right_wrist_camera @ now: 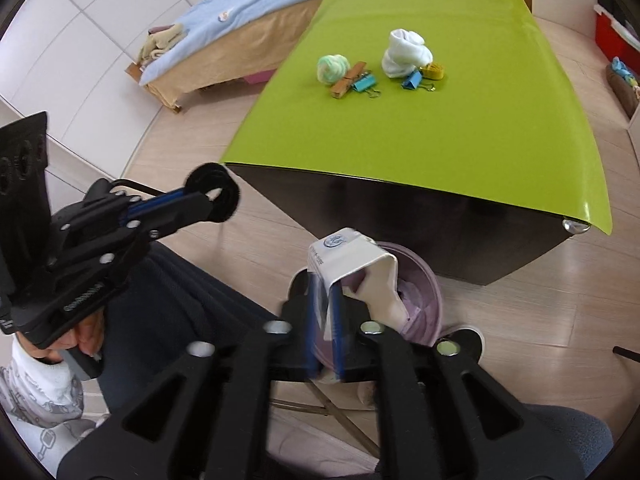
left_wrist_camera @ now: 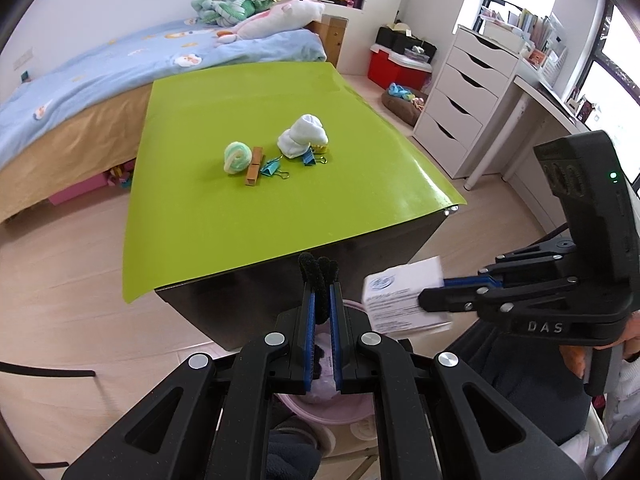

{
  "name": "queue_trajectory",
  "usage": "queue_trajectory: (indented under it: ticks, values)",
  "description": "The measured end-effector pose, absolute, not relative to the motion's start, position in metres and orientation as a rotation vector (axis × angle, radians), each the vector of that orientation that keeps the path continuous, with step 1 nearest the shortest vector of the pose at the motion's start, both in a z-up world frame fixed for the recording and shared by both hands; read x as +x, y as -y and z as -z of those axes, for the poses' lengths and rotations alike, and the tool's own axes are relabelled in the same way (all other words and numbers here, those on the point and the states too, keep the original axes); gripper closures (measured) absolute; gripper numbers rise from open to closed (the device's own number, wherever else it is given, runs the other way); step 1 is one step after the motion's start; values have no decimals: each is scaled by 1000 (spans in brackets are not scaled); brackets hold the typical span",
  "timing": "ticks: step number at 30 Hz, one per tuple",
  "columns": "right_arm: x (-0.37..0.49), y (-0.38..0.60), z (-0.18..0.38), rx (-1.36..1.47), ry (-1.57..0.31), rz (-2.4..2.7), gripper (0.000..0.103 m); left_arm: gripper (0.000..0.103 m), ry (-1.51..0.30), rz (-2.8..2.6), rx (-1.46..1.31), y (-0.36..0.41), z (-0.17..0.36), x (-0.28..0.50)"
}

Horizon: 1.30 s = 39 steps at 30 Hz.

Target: Collect trash

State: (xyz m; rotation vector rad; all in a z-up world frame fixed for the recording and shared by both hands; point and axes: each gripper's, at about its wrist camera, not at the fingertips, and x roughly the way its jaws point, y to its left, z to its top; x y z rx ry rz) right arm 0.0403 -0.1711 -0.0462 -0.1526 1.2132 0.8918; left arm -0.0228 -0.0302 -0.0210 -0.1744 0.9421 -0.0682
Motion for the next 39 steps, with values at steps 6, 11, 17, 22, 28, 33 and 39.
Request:
queue_trajectory:
  ticks: [6,11,17,22,28,33,39]
  values:
    - [45,182,43,-91,-1200,-876,12,97,-951,80,-172,32,24,-23]
    - [46,190,36,-93,-1171,-849,9,96,-960,101,-168,36,25,-23]
    - [47,200,29,-85,-1137,-817,7,96,-983,133,-163,47,29,-25]
    - [49,210,26,-83,-1121,-791,7,96,-999,154,-156,57,33,-23]
    - [52,225,21,-61,-1105,-766,7,95,-1007,182,-135,66,30,-20]
    - [55,233,16,-48,-1094,-757,7,80,-1021,190,-117,70,31,-18]
    - [55,238,16,-38,-1091,-751,7,13,-1013,134,-166,62,34,-14]
